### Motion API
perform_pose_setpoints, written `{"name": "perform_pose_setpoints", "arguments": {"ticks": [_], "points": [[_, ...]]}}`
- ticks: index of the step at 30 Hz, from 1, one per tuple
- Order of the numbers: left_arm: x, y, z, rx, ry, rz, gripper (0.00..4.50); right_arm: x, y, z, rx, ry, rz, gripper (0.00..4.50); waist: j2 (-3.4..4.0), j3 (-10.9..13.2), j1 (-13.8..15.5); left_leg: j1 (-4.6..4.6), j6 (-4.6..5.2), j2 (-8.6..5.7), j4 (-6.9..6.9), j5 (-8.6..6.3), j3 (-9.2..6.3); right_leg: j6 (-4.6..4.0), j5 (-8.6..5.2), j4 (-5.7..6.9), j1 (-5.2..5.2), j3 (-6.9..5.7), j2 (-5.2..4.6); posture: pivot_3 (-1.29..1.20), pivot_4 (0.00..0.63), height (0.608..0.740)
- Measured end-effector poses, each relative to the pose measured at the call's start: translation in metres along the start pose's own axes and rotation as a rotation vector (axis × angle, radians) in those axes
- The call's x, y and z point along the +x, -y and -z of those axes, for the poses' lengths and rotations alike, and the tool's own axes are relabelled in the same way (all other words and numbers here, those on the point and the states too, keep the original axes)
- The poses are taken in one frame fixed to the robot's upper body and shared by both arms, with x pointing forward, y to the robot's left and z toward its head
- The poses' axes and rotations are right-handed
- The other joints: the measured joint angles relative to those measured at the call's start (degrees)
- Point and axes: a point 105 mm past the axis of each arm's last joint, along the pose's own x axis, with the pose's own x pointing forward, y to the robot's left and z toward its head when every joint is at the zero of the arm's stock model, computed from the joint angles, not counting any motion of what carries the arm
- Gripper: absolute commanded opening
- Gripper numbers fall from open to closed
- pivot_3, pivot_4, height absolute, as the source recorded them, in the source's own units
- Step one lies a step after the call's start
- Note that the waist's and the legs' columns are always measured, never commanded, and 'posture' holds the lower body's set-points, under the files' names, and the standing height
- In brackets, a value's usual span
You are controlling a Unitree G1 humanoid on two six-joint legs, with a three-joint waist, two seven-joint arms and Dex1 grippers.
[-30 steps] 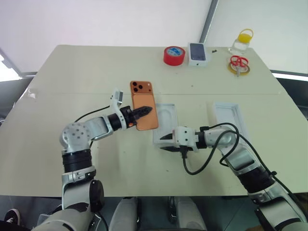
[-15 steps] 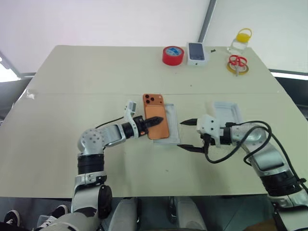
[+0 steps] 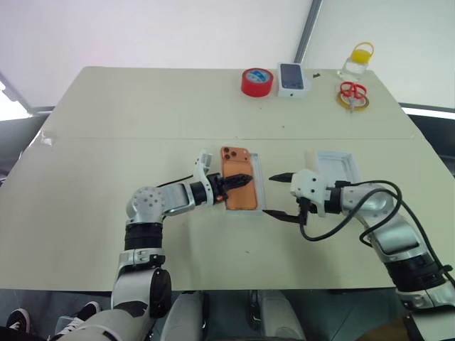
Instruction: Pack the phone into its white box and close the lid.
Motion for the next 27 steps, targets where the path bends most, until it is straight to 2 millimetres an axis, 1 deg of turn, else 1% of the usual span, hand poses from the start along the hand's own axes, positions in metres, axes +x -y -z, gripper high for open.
{"name": "perform_pose_setpoints", "arguments": {"ticks": [2,4,8,10,14,16,18,21,27], "points": [[0.002,0.002,-0.003,-0.003,-0.004,-0.003,3.34,0.001,0.000,0.000,0.002,0.004,0.004,4.50,0.00,0.0,0.0,0.01,0.00,0.00,0.00,0.00,0.00,0.00,0.00,0.00,0.01,0.00,0.00,0.00,0.150,0.739],[0.002,-0.001,-0.003,-0.034,-0.006,-0.008,3.34,0.001,0.001,-0.001,0.008,0.012,0.012,4.50,0.00,0.0,0.0,0.01,0.00,0.00,0.00,0.00,0.00,0.03,0.01,0.00,0.00,0.00,0.00,0.00,0.150,0.739],[0.003,0.000,-0.004,-0.044,-0.035,-0.025,3.34,0.001,0.012,-0.009,0.056,0.076,0.069,4.50,0.00,0.0,0.0,0.01,0.00,0.00,0.00,0.00,0.01,0.05,0.03,0.00,0.00,0.00,0.00,0.00,0.150,0.739],[0.006,0.002,-0.003,-0.024,-0.065,-0.046,3.34,0.000,0.017,-0.009,0.057,0.077,0.087,4.50,0.00,0.0,0.0,0.01,0.00,0.00,0.00,0.00,-0.01,0.05,0.03,0.00,0.01,0.00,0.00,0.00,0.150,0.739],[0.008,0.007,0.006,0.023,-0.145,-0.063,3.34,0.001,0.018,-0.005,0.064,0.070,0.095,4.50,0.00,0.0,0.0,0.00,0.00,-0.02,0.00,0.00,0.00,0.06,0.04,0.01,0.00,0.01,0.00,0.00,0.150,0.739],[0.009,0.009,0.006,0.050,-0.160,-0.071,3.34,0.002,0.019,-0.006,0.059,0.072,0.098,4.50,0.00,0.0,0.0,0.00,-0.01,-0.02,0.00,0.01,0.00,0.06,0.04,0.01,0.00,0.01,0.00,0.00,0.150,0.739],[0.007,0.009,0.002,0.076,-0.160,-0.088,3.34,0.003,0.021,-0.008,0.046,0.080,0.104,4.50,0.01,0.0,-0.1,0.01,-0.03,-0.02,0.00,0.02,0.00,0.06,0.04,0.03,0.00,0.01,0.01,0.00,0.150,0.739],[0.001,0.009,-0.011,0.120,-0.139,-0.113,3.34,0.003,0.024,-0.010,0.036,0.081,0.110,4.50,0.01,0.0,-0.1,0.03,-0.03,0.00,-0.01,0.02,-0.01,0.07,0.04,0.05,0.00,0.01,0.03,0.00,0.150,0.739],[-0.002,0.011,-0.021,0.135,-0.132,-0.110,3.34,0.003,0.024,-0.009,0.028,0.081,0.113,4.50,0.01,0.0,0.0,0.01,-0.03,-0.02,-0.01,0.02,0.00,0.07,0.04,0.04,0.01,0.01,0.00,0.00,0.150,0.739]]}}
